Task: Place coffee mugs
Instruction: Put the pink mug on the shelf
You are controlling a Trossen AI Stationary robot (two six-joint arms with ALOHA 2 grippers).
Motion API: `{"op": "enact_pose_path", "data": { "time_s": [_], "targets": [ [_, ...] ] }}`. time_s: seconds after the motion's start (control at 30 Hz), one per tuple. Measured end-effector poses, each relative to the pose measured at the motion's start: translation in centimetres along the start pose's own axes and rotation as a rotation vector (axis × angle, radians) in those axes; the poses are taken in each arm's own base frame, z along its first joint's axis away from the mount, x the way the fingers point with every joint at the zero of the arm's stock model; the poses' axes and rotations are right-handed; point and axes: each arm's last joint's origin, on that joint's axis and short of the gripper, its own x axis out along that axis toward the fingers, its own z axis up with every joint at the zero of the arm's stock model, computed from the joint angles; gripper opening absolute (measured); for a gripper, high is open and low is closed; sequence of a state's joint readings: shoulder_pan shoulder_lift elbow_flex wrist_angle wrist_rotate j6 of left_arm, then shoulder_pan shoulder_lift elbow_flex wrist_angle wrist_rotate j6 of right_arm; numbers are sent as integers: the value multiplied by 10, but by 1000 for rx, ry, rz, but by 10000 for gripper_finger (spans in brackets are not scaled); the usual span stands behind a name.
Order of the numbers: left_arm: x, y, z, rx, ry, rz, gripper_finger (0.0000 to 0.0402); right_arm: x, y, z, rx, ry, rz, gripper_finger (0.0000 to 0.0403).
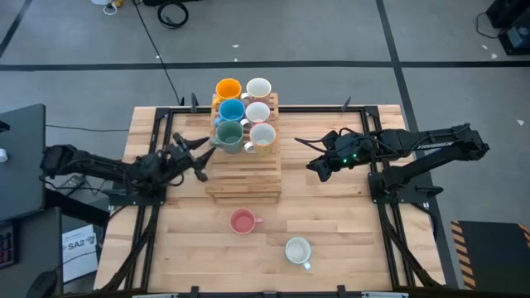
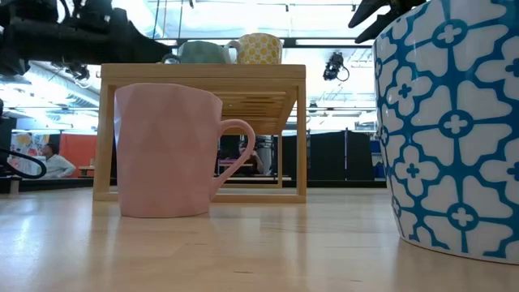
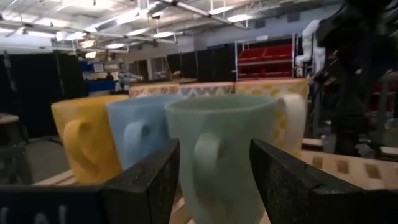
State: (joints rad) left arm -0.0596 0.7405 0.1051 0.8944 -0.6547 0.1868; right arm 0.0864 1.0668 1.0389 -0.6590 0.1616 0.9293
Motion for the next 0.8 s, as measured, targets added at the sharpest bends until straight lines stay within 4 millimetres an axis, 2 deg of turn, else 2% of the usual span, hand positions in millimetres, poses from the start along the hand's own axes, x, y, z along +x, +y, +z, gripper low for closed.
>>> {"op": "enact_pose_path", "data": {
  "time_s": [0.47, 0.63, 0.8],
  "targets": [
    [-21, -9, 20, -101, -96, -138, 201, -1, 7, -2, -29, -9, 48, 130],
    [-26, -15, 24, -123, -100, -201, 201, -2, 10, -6, -87, -1, 63, 130],
    [-27, -24, 47, -144, -124, -268, 201, -2, 11, -7, -96, 3, 67, 130]
  ]
}}
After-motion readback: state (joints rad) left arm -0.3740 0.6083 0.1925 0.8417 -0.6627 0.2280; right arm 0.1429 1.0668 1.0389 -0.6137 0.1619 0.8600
